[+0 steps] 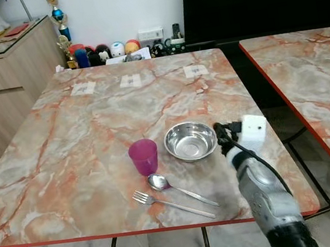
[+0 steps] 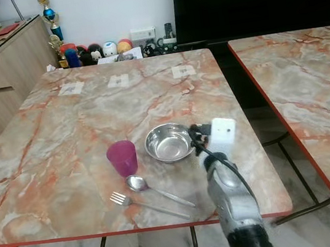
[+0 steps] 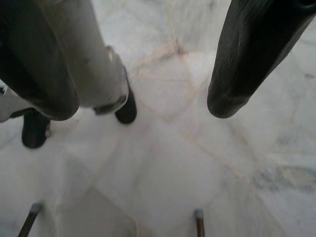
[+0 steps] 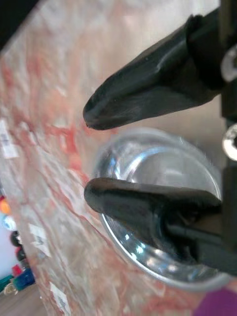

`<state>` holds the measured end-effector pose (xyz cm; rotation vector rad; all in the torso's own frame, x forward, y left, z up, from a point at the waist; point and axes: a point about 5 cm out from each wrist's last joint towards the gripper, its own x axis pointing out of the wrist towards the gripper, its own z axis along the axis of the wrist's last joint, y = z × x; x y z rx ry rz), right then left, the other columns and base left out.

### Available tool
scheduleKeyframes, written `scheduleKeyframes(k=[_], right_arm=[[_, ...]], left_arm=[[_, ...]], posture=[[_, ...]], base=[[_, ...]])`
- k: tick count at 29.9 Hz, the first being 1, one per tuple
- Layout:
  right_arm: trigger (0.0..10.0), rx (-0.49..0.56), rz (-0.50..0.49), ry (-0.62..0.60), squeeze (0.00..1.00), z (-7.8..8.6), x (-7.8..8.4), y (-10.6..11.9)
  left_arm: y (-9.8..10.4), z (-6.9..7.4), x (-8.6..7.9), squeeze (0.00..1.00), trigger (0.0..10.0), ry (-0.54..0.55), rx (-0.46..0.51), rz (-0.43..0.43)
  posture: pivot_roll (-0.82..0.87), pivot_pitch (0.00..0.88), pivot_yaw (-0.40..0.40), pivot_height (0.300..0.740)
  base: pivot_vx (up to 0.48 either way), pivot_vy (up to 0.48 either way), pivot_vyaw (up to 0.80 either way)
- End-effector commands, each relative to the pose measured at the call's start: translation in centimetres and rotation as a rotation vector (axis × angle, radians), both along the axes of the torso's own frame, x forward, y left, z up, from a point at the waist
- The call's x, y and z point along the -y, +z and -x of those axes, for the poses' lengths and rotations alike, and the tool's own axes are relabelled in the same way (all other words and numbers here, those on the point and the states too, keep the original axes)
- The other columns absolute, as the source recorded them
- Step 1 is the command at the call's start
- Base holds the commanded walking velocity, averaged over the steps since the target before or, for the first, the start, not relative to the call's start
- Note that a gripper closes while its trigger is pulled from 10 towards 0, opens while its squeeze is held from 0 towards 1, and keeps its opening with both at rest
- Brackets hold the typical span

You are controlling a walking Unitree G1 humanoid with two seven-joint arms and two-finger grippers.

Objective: Setting the table

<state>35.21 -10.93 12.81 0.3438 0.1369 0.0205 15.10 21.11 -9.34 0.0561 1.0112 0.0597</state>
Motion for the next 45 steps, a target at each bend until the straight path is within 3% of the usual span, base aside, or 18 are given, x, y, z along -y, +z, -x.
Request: scheduleKeyframes(k=[1, 6, 7, 8, 15, 24, 33, 45], right_arm=[[10.0, -0.057, -0.029, -0.017, 1.0, -0.1, -0.1, -0.7], [10.0, -0.104, -0.072, -0.004, 1.0, -0.8, -1.3, -0.8], [10.0, -0.114, -0.081, -0.006, 0.9, -0.8, -1.3, -0.9], [10.0, -0.123, -0.086, -0.01, 0.0, -0.9, -1.4, -1.1], [10.0, -0.191, -0.133, -0.004, 0.0, -1.4, -2.0, -1.7], [10.0, -0.227, -0.173, -0.034, 0.0, -2.3, -2.3, -1.5], [10.0, -0.183, -0.22, -0.1, 0.0, -2.8, -1.8, -0.5], [10.0, -0.271, -0.268, -0.063, 0.0, -2.6, -2.5, -1.7]], left_arm=[[-0.2, 0.5, -0.2, 0.0, 10.0, 0.012, -0.021, -0.004], [-0.1, 0.4, -0.2, 0.0, 10.0, 0.019, -0.018, -0.002], [-0.1, 0.4, -0.2, 0.0, 10.0, 0.019, -0.018, -0.002], [-0.2, 0.4, -0.2, 0.0, 10.0, 0.019, -0.018, -0.001], [-0.2, 1.4, -1.4, 0.0, 10.0, 0.028, -0.027, -0.006], [-0.2, 0.7, -0.3, 0.0, 10.0, 0.024, -0.018, 0.003], [-0.2, 1.2, -1.1, 0.0, 10.0, 0.036, -0.02, 0.0], [-0.4, 2.1, -1.6, 0.0, 10.0, 0.033, -0.037, 0.006]], posture=[[0.0, 0.001, 0.012, 0.74], [0.0, 0.008, 0.007, 0.74], [0.0, 0.008, 0.007, 0.74], [0.0, 0.009, 0.005, 0.74], [0.0, 0.009, 0.003, 0.74], [0.02, 0.011, 0.0, 0.74], [0.03, 0.013, -0.001, 0.74], [0.03, 0.013, -0.003, 0.74]], base=[[0.0, 0.0, 0.0], [0.0, 0.0, 0.0], [0.0, 0.0, 0.0], [0.0, 0.0, 0.0], [0.0, 0.0, 0.0], [0.0, 0.0, 0.0], [0.0, 0.0, 0.0], [0.0, 0.0, 0.0]])
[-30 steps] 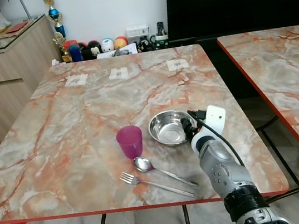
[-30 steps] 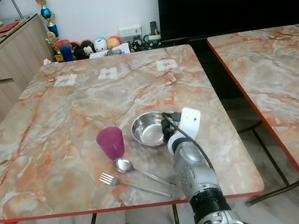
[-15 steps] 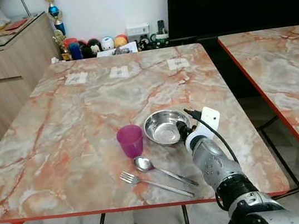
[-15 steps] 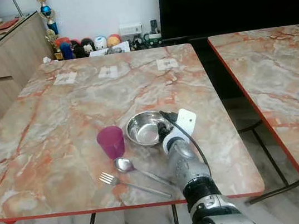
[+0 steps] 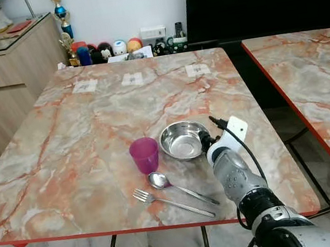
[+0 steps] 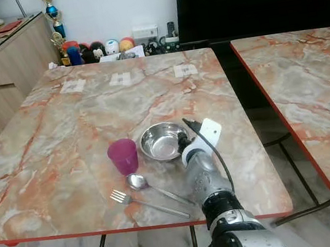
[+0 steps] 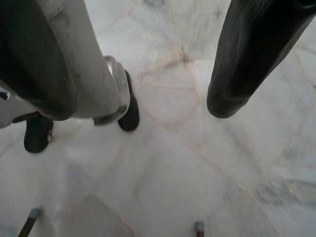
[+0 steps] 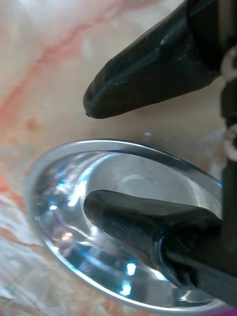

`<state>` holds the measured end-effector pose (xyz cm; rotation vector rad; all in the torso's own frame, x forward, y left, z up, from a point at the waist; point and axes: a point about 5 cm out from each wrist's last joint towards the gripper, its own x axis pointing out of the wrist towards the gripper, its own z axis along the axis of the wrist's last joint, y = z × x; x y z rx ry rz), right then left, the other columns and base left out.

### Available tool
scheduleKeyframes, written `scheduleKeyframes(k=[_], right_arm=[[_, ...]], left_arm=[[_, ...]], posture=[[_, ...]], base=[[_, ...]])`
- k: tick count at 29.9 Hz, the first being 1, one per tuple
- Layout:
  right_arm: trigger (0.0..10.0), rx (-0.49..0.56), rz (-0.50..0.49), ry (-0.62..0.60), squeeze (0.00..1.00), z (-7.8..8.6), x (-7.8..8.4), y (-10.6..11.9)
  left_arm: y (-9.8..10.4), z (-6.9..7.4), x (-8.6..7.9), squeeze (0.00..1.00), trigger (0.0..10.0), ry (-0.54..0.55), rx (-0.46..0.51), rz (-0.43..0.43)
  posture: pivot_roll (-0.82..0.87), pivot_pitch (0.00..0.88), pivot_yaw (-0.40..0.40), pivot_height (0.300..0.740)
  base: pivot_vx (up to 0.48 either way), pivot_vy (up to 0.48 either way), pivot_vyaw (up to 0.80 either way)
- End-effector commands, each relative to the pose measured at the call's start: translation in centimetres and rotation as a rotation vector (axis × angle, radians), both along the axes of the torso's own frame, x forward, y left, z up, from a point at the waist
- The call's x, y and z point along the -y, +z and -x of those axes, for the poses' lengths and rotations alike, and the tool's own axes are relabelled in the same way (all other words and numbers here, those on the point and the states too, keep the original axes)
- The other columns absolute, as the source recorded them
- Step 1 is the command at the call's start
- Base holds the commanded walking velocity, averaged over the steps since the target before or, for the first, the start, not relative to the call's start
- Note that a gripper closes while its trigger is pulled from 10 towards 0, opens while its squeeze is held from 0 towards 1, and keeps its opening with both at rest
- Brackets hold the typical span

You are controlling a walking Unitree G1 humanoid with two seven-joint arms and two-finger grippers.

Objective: Setting the table

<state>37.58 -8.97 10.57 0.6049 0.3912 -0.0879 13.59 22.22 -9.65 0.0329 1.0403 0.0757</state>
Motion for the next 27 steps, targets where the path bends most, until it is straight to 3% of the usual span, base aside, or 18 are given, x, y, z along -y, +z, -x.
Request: scheduleKeyframes(k=[1, 5, 7, 8, 9, 27], right_arm=[[10.0, -0.002, -0.02, 0.015, 0.0, -0.2, -0.6, 0.5], [10.0, -0.02, -0.045, 0.022, 0.0, -0.2, -0.9, 0.3], [9.5, -0.028, -0.058, 0.026, 0.0, -0.1, -1.1, 0.1], [1.0, -0.033, -0.062, 0.027, 0.0, -0.1, -1.2, 0.1], [0.0, -0.037, -0.064, 0.028, 0.0, -0.1, -1.3, 0.0], [0.0, -0.07, -0.069, 0.026, 0.0, 0.2, -1.4, -0.8]], left_arm=[[-0.1, 0.6, -0.5, 0.0, 10.0, 0.009, -0.01, -0.007], [-0.1, 0.7, -0.6, 0.0, 10.0, 0.011, -0.011, -0.008], [-0.1, 0.6, -0.4, 0.0, 10.0, 0.01, -0.012, -0.006], [-0.2, 0.6, -0.2, 0.0, 10.0, 0.008, -0.012, -0.004], [-0.2, 0.5, 0.1, 0.0, 10.0, 0.007, -0.013, -0.001], [-0.6, 1.4, 0.6, 0.0, 10.0, -0.002, -0.037, 0.02]], posture=[[0.03, 0.012, -0.003, 0.74], [0.03, 0.012, -0.005, 0.74], [0.03, 0.011, -0.005, 0.74], [0.03, 0.012, -0.006, 0.74], [0.03, 0.012, -0.007, 0.74], [0.03, 0.017, -0.008, 0.74]], base=[[0.0, 0.0, 0.0], [0.0, 0.0, 0.0], [0.0, 0.0, 0.0], [0.0, 0.0, 0.0], [0.0, 0.0, 0.0], [0.0, 0.0, 0.0]])
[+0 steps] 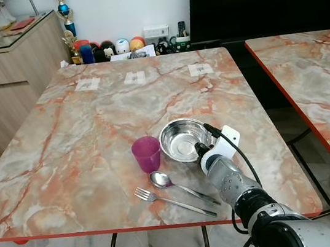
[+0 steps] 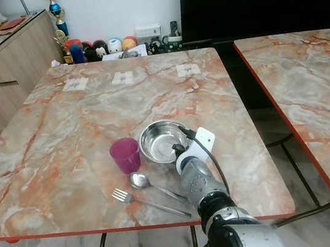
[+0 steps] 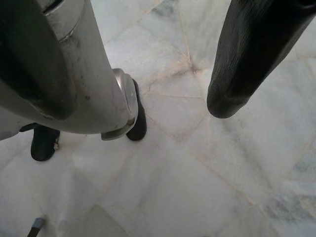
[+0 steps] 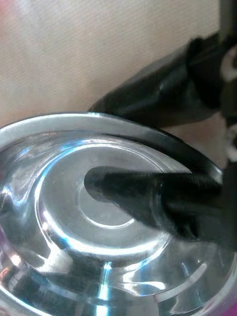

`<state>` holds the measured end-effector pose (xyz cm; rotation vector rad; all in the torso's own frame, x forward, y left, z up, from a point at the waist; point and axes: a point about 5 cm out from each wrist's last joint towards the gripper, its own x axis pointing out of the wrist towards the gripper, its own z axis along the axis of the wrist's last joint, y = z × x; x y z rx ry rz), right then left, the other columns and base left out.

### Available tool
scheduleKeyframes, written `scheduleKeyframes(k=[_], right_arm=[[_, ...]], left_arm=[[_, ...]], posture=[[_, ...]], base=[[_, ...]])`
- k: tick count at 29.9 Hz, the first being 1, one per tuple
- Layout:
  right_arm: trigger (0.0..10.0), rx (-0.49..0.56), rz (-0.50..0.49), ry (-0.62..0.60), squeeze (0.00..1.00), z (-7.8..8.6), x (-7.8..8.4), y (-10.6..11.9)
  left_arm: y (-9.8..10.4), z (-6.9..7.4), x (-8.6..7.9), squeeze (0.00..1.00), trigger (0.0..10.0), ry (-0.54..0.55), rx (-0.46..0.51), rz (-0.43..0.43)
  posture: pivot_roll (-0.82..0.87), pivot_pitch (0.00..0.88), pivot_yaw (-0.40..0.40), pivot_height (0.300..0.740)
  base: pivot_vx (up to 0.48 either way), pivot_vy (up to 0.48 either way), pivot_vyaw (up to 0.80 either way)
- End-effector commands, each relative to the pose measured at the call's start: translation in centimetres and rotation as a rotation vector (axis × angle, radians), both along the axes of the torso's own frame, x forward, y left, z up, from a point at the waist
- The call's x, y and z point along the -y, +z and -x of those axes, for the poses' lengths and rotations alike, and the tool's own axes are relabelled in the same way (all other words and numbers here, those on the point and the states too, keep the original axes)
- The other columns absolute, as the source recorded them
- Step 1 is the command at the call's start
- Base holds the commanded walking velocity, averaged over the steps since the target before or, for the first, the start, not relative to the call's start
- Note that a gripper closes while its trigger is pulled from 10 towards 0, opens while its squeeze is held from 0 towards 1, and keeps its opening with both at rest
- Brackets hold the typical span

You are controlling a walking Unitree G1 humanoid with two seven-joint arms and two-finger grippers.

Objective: Setting the table

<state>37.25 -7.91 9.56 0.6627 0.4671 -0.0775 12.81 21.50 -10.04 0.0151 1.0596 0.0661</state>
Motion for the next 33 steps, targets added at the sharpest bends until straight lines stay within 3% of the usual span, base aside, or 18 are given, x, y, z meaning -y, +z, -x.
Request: scheduleKeyframes(k=[1, 9, 13, 20, 26, 30, 33], right_arm=[[0.0, 0.0, -0.005, 0.003, 0.0, -0.1, -0.3, 0.3], [0.0, 0.014, 0.016, -0.034, 0.0, -0.1, 0.1, 0.3], [0.0, 0.043, 0.053, -0.107, 0.0, -0.3, 1.2, 0.6], [0.0, 0.135, 0.004, -0.315, 0.0, -0.5, 3.8, 1.8], [0.0, 0.253, -0.032, -0.361, 0.0, -0.1, 4.7, 2.9], [0.0, 0.379, -0.019, -0.413, 0.0, 1.7, 6.2, 3.7], [0.0, 0.429, -0.041, -0.439, 0.0, 2.7, 7.0, 4.1]], left_arm=[[-0.2, 0.7, -0.2, 0.0, 10.0, -0.004, -0.018, 0.001], [-0.2, 0.2, 0.6, 0.0, 10.0, -0.017, -0.013, 0.011], [-0.3, 0.1, 1.4, 0.0, 10.0, -0.024, -0.013, 0.017], [-0.4, 0.3, 1.6, 0.0, 10.0, -0.03, -0.015, 0.016], [-0.2, 0.7, 0.1, 0.0, 10.0, -0.014, -0.01, 0.0], [0.1, 1.1, -1.7, 0.0, 10.0, 0.01, 0.0, -0.027], [0.1, 1.2, -2.0, 0.0, 10.0, 0.012, -0.001, -0.034]], posture=[[0.03, 0.017, -0.007, 0.74], [0.03, 0.018, -0.004, 0.74], [0.03, 0.019, -0.002, 0.74], [0.02, 0.022, 0.0, 0.74], [0.02, 0.023, -0.002, 0.74], [0.02, 0.02, 0.001, 0.74], [0.02, 0.018, 0.006, 0.74]], base=[[0.0, 0.0, 0.0], [0.0, 0.0, 0.0], [0.0, 0.0, 0.0], [0.0, 0.0, 0.0], [0.0, 0.0, 0.0], [0.0, 0.0, 0.0], [0.0, 0.0, 0.0]])
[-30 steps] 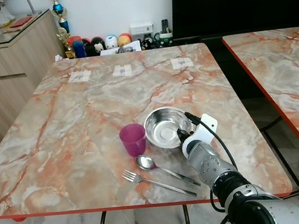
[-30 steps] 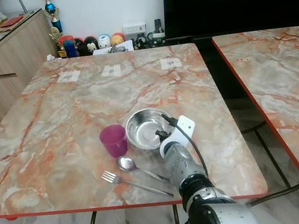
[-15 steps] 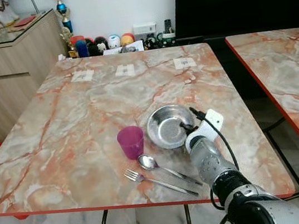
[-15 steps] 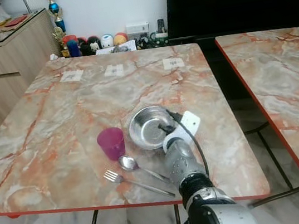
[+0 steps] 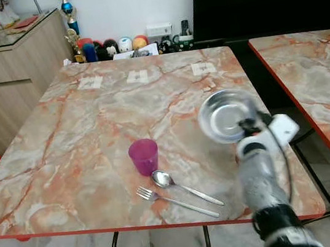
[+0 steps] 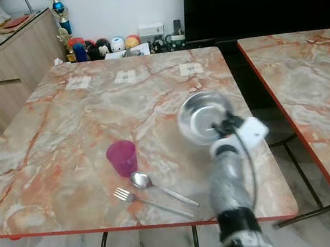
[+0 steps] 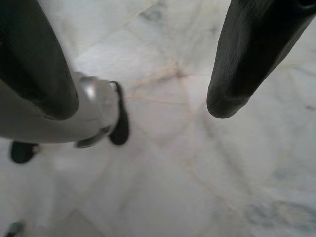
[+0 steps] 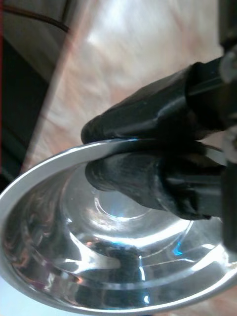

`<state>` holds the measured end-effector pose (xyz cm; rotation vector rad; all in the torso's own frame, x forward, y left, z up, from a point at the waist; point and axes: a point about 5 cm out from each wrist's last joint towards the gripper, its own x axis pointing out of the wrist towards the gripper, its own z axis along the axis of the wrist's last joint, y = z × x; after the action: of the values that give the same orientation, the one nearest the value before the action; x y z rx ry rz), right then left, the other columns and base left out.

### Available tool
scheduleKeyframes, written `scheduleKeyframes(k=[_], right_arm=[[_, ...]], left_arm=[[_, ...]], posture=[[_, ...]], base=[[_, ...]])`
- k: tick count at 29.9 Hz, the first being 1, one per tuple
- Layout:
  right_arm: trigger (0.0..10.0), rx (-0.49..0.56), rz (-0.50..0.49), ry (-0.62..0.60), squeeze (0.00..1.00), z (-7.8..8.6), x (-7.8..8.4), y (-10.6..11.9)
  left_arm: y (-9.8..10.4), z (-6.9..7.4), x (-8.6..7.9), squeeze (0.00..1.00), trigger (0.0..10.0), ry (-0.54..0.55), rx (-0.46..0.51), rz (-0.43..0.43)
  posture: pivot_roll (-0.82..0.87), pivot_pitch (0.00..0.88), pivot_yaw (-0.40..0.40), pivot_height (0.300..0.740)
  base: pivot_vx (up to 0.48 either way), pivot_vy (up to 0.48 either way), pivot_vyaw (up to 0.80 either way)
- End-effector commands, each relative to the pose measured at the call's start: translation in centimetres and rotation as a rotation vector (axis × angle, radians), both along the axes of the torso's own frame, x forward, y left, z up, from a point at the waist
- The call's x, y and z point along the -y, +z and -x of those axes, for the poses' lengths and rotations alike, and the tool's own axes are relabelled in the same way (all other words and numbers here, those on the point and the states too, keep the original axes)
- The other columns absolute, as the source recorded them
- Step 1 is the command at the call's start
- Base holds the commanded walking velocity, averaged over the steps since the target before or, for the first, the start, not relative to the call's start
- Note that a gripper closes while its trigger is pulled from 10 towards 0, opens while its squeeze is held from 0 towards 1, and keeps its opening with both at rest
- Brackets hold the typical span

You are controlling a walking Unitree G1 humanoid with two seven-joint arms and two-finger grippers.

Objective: Setting the table

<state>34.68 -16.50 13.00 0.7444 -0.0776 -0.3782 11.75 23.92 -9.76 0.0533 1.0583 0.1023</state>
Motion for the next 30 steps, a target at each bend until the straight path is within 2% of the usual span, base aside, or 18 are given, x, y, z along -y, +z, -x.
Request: scheduleKeyframes(k=[1, 2, 3, 4, 10, 12, 16, 21, 30], right_arm=[[0.0, 0.056, -0.038, 0.031, 0.0, 0.5, -1.2, 0.7], [3.6, 0.09, -0.05, 0.032, 0.0, 1.1, -0.6, 1.0], [3.6, 0.102, -0.057, 0.033, 0.0, 1.3, -0.4, 1.1], [10.0, 0.116, -0.062, 0.035, 0.0, 1.6, -0.2, 1.1], [10.0, 0.114, -0.029, 0.065, 0.0, 2.9, -0.3, 0.8], [10.0, 0.106, 0.004, 0.11, 0.0, 3.6, -1.0, 0.6], [10.0, 0.091, -0.002, 0.135, 0.0, 4.4, -1.7, 0.2], [10.0, 0.078, -0.006, 0.139, 0.0, 4.7, -1.8, -0.1], [10.0, 0.062, 0.02, 0.136, 0.0, 4.7, -1.2, 0.0]], left_arm=[[-0.1, 0.2, 0.3, 0.0, 10.0, 0.0, 0.0, 0.012], [-0.1, 0.1, 0.1, 0.0, 10.0, -0.003, 0.001, 0.005], [0.0, 0.1, 0.1, 0.0, 10.0, -0.005, 0.001, 0.002], [0.0, 0.0, 0.0, 0.0, 10.0, -0.007, 0.004, -0.002], [0.2, -0.8, 0.1, 0.0, 10.0, -0.018, 0.018, -0.014], [0.2, -1.1, 0.5, 0.0, 10.0, -0.05, 0.013, -0.017], [0.3, -2.3, 1.6, 0.0, 10.0, -0.074, 0.031, -0.013], [0.4, -3.0, 2.3, 0.0, 10.0, -0.082, 0.04, -0.009], [0.3, -2.9, 2.6, 0.0, 10.0, -0.084, 0.038, -0.004]], posture=[[0.01, 0.017, 0.011, 0.74], [0.0, 0.016, 0.015, 0.74], [0.0, 0.016, 0.017, 0.74], [0.0, 0.013, 0.021, 0.74], [-0.01, 0.002, 0.027, 0.74], [-0.01, 0.0, 0.027, 0.74], [-0.01, 0.0, 0.022, 0.74], [-0.01, 0.0, 0.015, 0.74], [0.0, 0.0, 0.003, 0.74]], base=[[0.0, 0.0, 0.0], [0.0, 0.0, 0.0], [0.0, 0.0, 0.0], [0.0, 0.0, 0.0], [0.0, 0.0, 0.0], [0.0, 0.0, 0.0], [0.0, 0.0, 0.0], [0.0, -0.28, 0.0], [0.0, -0.281, 0.0]])
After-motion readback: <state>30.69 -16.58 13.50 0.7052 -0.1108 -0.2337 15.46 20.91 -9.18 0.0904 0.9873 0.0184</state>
